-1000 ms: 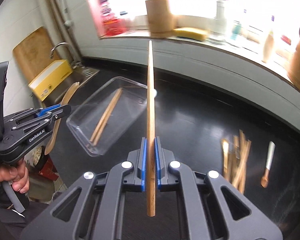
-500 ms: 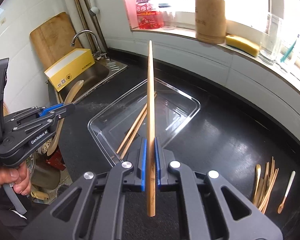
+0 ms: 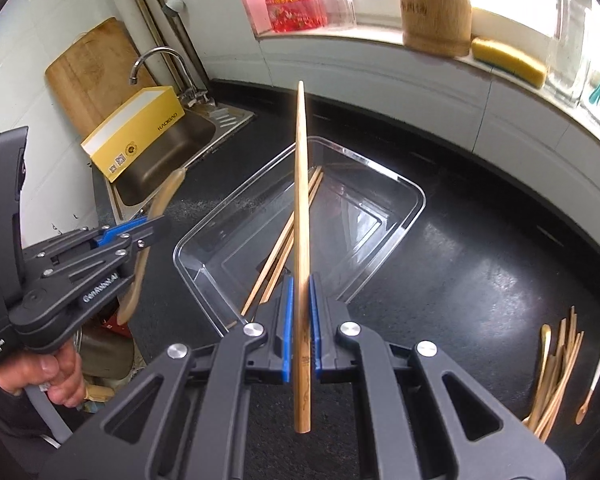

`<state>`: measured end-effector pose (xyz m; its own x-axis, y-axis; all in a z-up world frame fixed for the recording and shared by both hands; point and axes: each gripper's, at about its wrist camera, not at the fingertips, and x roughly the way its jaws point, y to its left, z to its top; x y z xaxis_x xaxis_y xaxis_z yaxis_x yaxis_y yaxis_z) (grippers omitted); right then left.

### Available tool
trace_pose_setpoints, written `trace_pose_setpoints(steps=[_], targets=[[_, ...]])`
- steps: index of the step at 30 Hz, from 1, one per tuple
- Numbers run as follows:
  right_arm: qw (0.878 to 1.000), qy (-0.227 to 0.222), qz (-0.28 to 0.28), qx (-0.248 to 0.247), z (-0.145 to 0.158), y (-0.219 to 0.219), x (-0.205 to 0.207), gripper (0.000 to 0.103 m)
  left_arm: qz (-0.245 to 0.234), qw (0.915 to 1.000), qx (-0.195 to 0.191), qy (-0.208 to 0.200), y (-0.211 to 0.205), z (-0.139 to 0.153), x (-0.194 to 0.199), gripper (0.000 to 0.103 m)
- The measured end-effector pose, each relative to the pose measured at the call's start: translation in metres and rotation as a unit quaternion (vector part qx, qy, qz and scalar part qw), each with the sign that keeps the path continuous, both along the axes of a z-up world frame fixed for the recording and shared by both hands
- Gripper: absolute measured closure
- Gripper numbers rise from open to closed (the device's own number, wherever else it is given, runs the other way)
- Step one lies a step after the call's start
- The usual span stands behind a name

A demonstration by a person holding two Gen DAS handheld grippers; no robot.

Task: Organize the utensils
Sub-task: 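Carry the spoon and chopstick over the clear tray with both tools, then open both tools to release the spoon and chopstick into the tray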

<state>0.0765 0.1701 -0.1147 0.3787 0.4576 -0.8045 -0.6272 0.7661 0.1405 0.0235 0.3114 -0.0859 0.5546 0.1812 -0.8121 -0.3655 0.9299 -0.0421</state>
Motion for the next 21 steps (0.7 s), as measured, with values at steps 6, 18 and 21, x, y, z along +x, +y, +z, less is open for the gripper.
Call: trace_pose_setpoints(steps=[6,18,21], targets=[[0.999,0.039,-0.008,0.002,-0.016,0.017,0.021,0.095,-0.014,0.9996,-0.02,0.015,0.005,-0.022,0.028,0.09],[0.993,0.118,-0.025,-0.003,-0.06,0.052,0.071,0.095,-0.034,0.9963,-0.052,0.059,0.019,-0.065,0.082,0.09],[0.991,0.133,-0.028,-0.005,-0.07,0.054,0.081,0.095,-0.037,0.9952,-0.057,0.07,0.023,-0.075,0.092,0.09]])
